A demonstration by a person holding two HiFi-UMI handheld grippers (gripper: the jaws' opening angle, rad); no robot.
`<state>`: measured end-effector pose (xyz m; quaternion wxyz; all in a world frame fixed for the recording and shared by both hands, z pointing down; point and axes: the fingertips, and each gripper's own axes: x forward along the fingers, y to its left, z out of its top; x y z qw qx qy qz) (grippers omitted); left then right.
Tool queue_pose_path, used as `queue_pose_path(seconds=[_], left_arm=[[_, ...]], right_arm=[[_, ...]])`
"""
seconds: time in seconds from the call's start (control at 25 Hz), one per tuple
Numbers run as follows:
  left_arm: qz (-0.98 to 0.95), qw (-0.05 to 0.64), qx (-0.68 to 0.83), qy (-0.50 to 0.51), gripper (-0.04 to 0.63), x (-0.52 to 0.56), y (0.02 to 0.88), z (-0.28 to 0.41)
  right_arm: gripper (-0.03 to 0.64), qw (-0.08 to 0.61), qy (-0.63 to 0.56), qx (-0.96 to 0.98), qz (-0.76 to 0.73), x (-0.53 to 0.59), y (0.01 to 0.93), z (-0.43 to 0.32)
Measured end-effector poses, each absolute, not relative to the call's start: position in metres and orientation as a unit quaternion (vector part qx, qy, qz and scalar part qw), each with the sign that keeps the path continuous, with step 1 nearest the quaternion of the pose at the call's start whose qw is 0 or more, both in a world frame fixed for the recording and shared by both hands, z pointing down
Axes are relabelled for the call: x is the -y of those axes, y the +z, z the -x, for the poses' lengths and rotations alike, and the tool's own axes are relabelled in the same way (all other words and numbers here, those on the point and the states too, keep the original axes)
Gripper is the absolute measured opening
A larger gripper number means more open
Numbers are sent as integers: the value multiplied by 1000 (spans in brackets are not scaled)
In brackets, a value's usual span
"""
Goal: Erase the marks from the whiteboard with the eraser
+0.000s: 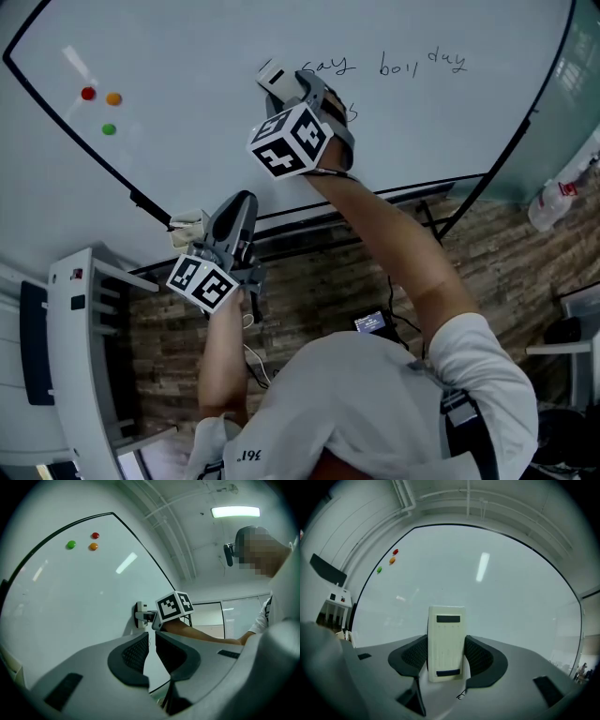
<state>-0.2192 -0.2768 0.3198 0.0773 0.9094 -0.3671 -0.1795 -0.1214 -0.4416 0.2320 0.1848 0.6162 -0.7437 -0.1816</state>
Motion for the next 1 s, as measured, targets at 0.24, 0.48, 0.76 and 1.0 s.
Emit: queue_pose_path(seconds=[0.24, 0.48, 0.76, 1.0], left_arm=[[-909, 78, 365, -184, 41, 276, 317, 204], [-910, 82, 361, -189, 41, 278, 319, 188], [-913, 87, 352, -188, 41, 280, 320, 167], [-915, 87, 346, -186, 41, 282, 319, 153]], right_arm=[[261, 182, -152, 755, -612, 443, 230, 109], [261, 186, -147, 754, -613, 444, 228, 88], [261, 187, -145, 749, -619, 445, 225, 63], [261, 186, -145, 744, -625, 445, 223, 42]])
